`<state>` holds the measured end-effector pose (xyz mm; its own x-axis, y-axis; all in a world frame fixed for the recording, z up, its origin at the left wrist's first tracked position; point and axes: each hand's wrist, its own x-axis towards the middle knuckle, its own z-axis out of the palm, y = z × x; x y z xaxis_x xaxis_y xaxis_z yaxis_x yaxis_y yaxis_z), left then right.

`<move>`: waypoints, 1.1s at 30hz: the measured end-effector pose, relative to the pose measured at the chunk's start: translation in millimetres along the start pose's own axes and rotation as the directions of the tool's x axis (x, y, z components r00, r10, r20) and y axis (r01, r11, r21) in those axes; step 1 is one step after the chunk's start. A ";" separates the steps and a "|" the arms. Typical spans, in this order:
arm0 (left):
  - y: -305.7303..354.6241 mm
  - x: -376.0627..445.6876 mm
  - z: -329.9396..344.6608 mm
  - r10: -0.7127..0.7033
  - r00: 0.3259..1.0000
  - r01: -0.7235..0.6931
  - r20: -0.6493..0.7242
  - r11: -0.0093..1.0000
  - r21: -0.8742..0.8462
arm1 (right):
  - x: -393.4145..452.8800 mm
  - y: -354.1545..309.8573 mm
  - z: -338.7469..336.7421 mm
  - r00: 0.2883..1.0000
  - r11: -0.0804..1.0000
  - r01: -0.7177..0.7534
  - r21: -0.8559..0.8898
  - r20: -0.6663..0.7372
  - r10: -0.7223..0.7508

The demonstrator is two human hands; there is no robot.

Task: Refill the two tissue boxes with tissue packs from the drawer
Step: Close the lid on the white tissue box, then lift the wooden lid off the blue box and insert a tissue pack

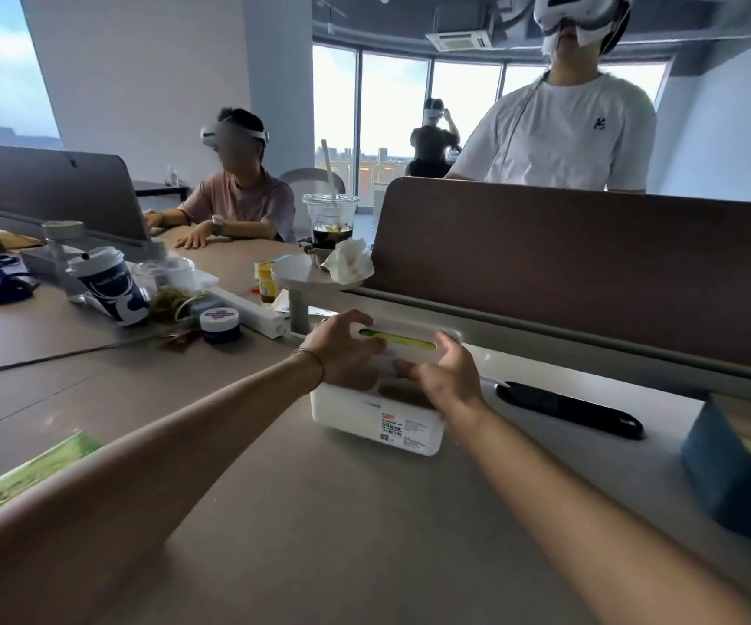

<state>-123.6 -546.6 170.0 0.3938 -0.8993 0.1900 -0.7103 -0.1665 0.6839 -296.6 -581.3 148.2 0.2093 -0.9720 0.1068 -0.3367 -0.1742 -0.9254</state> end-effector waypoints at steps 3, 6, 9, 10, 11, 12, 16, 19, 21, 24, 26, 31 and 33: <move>-7.3 10.3 8.3 0.000 1.000 0.000 0.000 1.000 0.007 | 14.7 6.7 5.6 1.000 1.000 -0.007 -0.030 0.002 0.007; -10.7 13.5 19.0 -0.012 1.000 0.011 0.005 0.997 0.083 | 23.8 18.4 10.0 1.000 0.998 0.001 -0.063 0.026 0.001; -13.1 13.4 24.2 -0.003 1.000 0.005 -0.014 0.983 0.183 | 28.5 23.2 8.3 0.998 0.991 0.027 -0.133 0.065 -0.018; -12.9 13.1 22.9 0.007 1.000 -0.005 -0.010 0.979 0.205 | 29.0 22.3 6.1 0.996 0.985 0.030 -0.167 0.083 -0.016; -11.5 11.4 21.2 0.018 1.000 -0.017 -0.005 0.974 0.225 | 27.0 20.3 3.2 0.995 0.977 0.031 -0.210 0.101 -0.009; -8.5 7.9 19.9 0.027 1.000 -0.026 0.002 0.966 0.258 | 22.6 16.4 -0.4 0.993 0.968 0.034 -0.248 0.119 -0.004; 24.1 -24.6 27.1 0.171 0.983 -0.139 -0.059 0.923 0.359 | -7.8 2.1 -25.5 0.992 0.955 0.109 -0.278 0.096 -0.085; 60.0 -64.1 48.0 0.350 0.932 -0.322 -0.090 0.918 0.231 | -46.6 -1.0 -66.4 0.972 0.929 0.233 -0.287 0.041 -0.231; 86.9 -88.2 65.6 0.416 0.907 -0.409 -0.074 0.908 0.086 | -72.1 3.6 -102.5 0.964 0.912 0.252 -0.324 0.007 -0.264; 132.0 -113.9 93.9 0.483 0.874 -0.485 -0.060 0.874 -0.028 | -102.0 17.5 -163.3 0.962 0.901 0.210 -0.380 -0.086 -0.260; 164.1 -126.0 111.7 0.514 0.857 -0.515 -0.042 0.853 -0.087 | -116.7 29.2 -204.5 0.958 0.894 0.171 -0.414 -0.142 -0.249; 228.8 -139.1 162.4 0.582 0.805 -0.573 0.119 0.813 -0.102 | -133.8 63.3 -299.7 0.951 0.821 0.057 -0.568 -0.220 -0.219; 248.8 -139.7 184.8 0.598 0.769 -0.598 0.225 0.798 -0.079 | -132.4 79.0 -330.3 0.949 0.763 0.012 -0.646 -0.232 -0.212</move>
<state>-463.2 -537.1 183.4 -0.2537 -0.8823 0.3965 -0.7562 0.4365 0.4875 -654.2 -518.4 181.1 0.0568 -0.9225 0.3819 -0.8476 -0.2467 -0.4698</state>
